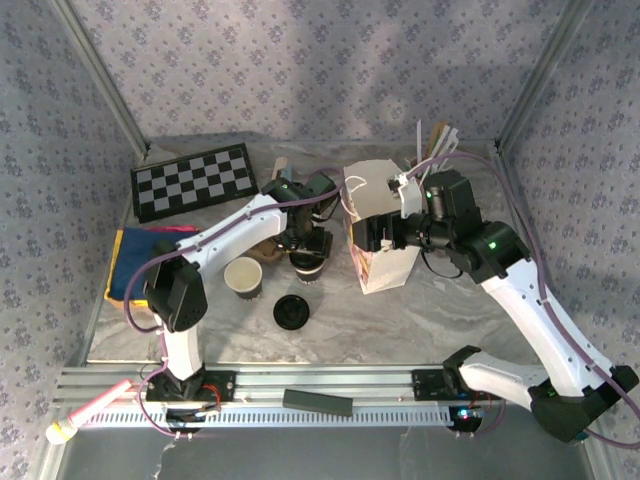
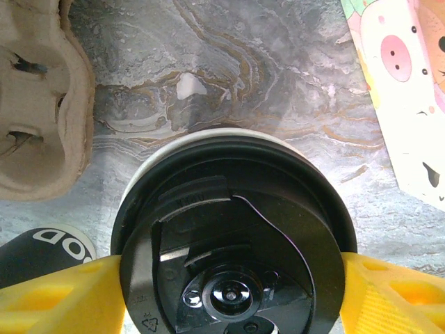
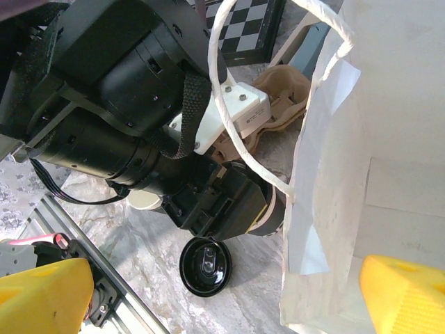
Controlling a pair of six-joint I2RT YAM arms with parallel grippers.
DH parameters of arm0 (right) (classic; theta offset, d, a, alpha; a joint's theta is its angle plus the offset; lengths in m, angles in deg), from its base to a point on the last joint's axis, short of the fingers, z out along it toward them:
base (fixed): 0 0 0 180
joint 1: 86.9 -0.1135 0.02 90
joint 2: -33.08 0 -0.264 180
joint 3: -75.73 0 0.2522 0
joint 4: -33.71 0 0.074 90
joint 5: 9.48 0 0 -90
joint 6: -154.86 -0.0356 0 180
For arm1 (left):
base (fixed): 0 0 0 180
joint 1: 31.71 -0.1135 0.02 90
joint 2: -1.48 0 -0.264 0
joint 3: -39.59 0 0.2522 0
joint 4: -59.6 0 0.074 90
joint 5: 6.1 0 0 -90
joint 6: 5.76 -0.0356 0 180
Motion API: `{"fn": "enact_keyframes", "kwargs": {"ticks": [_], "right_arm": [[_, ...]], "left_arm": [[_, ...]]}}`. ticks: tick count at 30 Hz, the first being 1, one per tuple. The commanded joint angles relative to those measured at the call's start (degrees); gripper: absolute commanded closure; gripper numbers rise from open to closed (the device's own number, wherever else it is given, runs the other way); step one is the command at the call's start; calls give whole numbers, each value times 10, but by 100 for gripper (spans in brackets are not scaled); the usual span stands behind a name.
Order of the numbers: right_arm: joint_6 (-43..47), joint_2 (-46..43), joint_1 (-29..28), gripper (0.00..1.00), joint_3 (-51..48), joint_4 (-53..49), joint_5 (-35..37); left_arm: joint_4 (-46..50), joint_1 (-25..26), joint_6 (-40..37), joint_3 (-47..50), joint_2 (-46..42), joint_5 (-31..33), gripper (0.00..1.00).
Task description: Pack the takeout coffee
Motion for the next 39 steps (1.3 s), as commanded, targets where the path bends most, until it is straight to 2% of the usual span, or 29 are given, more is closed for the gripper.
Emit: {"fn": "enact_keyframes", "kwargs": {"ticks": [1,39], "right_arm": [[12,3,3,0,-4,-6,6],[10,8,7,0,-14,5,-3]], "left_arm": [[24,6,-11,-19,8,18,26],[49,21,-12,-46,31,40,26]]}}
